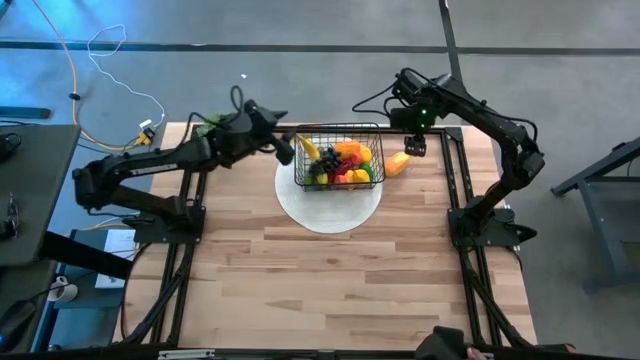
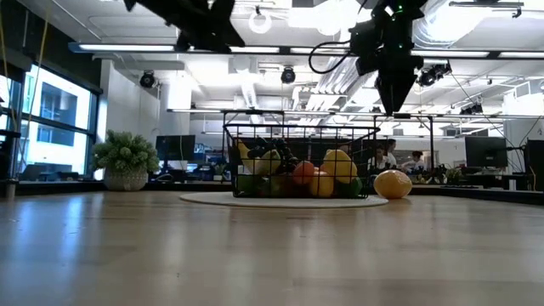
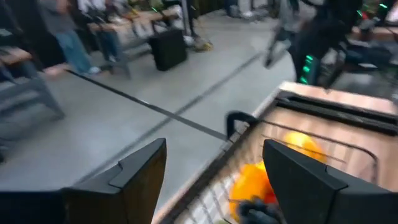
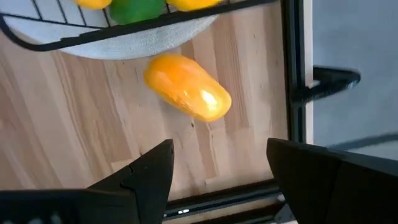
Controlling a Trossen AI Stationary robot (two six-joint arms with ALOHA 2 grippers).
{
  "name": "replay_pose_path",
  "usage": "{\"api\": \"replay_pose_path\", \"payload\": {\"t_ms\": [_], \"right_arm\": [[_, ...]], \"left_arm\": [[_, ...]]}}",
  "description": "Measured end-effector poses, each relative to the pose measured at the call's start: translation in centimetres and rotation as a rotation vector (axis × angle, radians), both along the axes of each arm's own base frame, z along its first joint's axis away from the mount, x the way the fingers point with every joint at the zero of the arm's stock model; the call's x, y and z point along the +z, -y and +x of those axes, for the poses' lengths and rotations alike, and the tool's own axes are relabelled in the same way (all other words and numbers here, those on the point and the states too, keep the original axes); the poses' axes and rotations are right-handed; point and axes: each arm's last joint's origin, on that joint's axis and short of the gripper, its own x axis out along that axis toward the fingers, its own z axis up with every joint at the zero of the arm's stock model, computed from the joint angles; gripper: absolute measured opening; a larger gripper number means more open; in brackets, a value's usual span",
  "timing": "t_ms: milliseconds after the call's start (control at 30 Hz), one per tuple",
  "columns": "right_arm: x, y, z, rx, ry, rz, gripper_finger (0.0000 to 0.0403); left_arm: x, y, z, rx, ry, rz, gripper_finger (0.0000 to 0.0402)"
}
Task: Build produce basket
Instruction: Adjust the black wire basket
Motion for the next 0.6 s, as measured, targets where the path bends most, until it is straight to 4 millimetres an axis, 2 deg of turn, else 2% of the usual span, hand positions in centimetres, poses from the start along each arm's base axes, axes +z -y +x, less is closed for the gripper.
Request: {"api": "replay_pose_path", "payload": {"t_ms": [267, 600], "right_arm": [[-0.3, 0.5, 0.2, 0.019, 0.049, 0.036, 0.0238], [-0.2, 0.4, -0.5, -0.047, 0.073, 0.096, 0.0238]], "left_arm": [[2.0, 0.7, -2.1, 0.092, -0.023, 0.112, 0.0254], [2.1, 0.7, -2.3, 0.124, -0.092, 0.174, 0.0254]]}}
